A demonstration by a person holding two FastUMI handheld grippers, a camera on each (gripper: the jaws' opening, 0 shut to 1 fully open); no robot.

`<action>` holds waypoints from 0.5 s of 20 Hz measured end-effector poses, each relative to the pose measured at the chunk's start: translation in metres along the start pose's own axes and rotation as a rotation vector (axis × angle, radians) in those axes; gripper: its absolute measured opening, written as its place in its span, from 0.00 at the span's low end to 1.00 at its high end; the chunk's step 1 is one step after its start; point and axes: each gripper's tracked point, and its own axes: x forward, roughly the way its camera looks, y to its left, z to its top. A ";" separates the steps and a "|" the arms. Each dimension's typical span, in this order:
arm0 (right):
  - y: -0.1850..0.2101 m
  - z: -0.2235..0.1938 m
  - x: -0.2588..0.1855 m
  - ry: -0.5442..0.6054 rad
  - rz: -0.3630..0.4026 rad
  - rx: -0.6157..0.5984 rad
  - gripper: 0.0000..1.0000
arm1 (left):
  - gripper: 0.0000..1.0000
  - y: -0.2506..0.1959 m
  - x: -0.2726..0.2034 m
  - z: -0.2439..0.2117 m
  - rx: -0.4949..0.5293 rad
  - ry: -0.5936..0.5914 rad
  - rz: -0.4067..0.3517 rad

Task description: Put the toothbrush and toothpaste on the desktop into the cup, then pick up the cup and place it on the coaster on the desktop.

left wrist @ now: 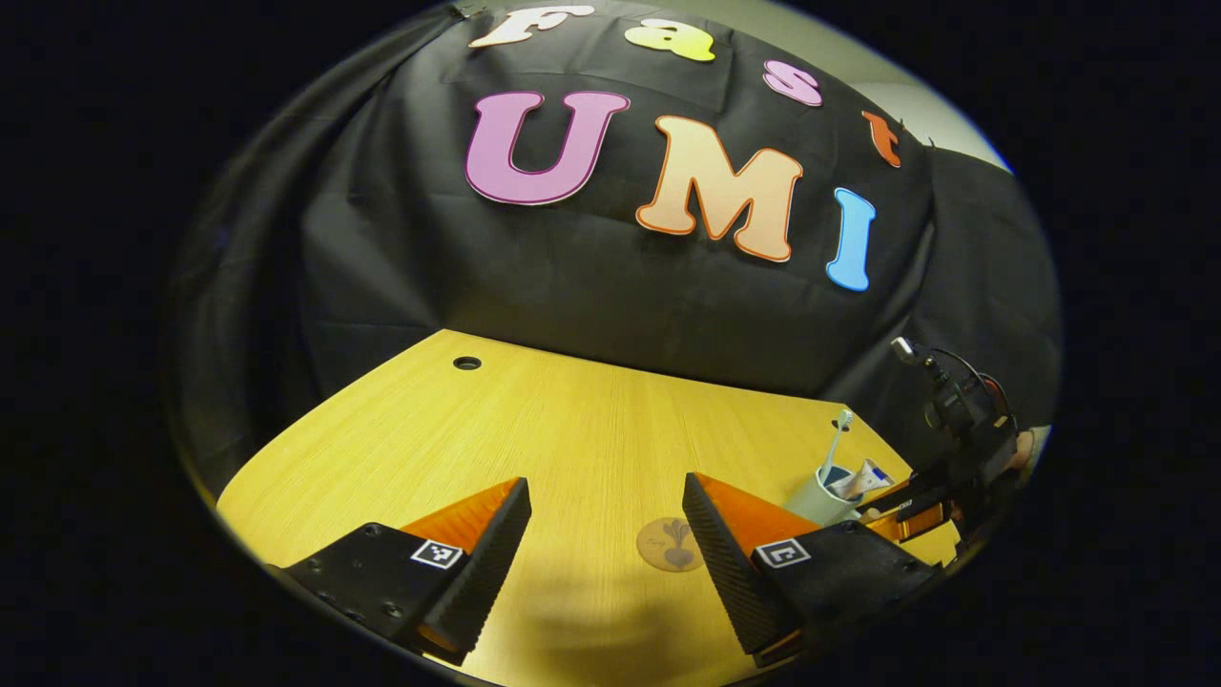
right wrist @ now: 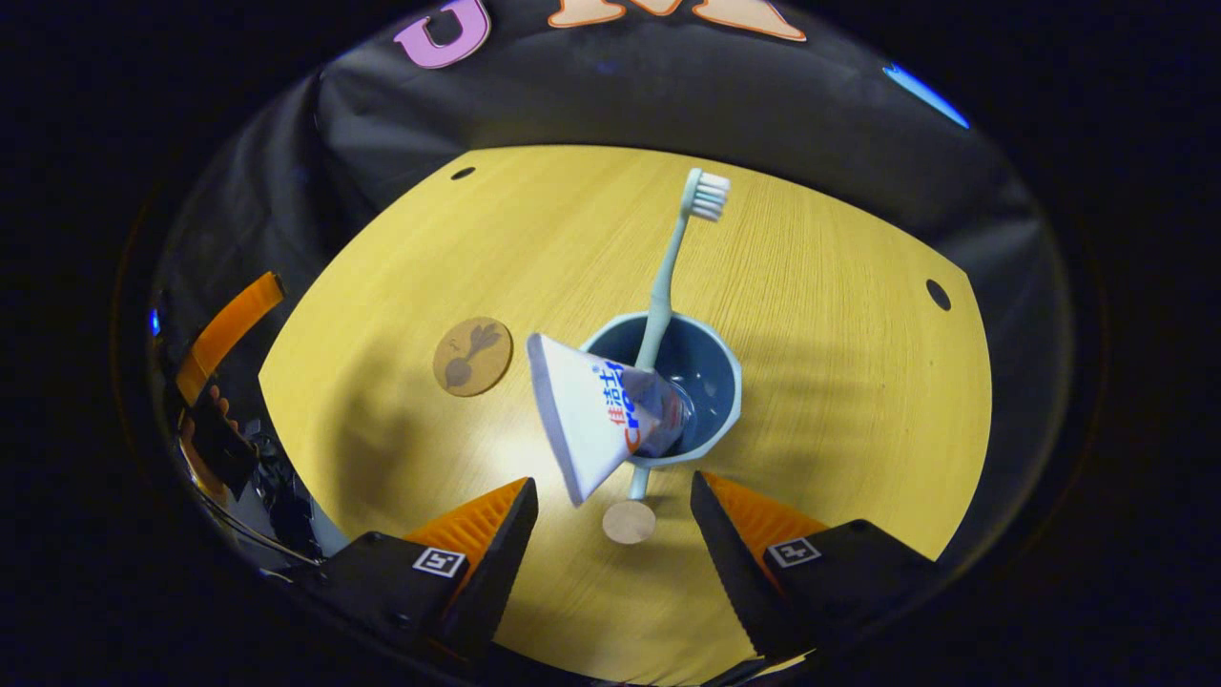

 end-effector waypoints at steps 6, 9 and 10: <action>-0.007 0.006 0.014 0.109 -0.045 -0.007 0.89 | 0.95 0.008 0.002 -0.014 -0.042 0.047 -0.025; -0.013 0.003 0.019 0.163 -0.075 -0.004 0.81 | 0.95 0.012 0.008 -0.017 -0.058 0.064 -0.029; -0.015 0.003 0.021 0.174 -0.081 0.011 0.77 | 0.95 0.011 0.009 -0.016 -0.061 0.064 -0.037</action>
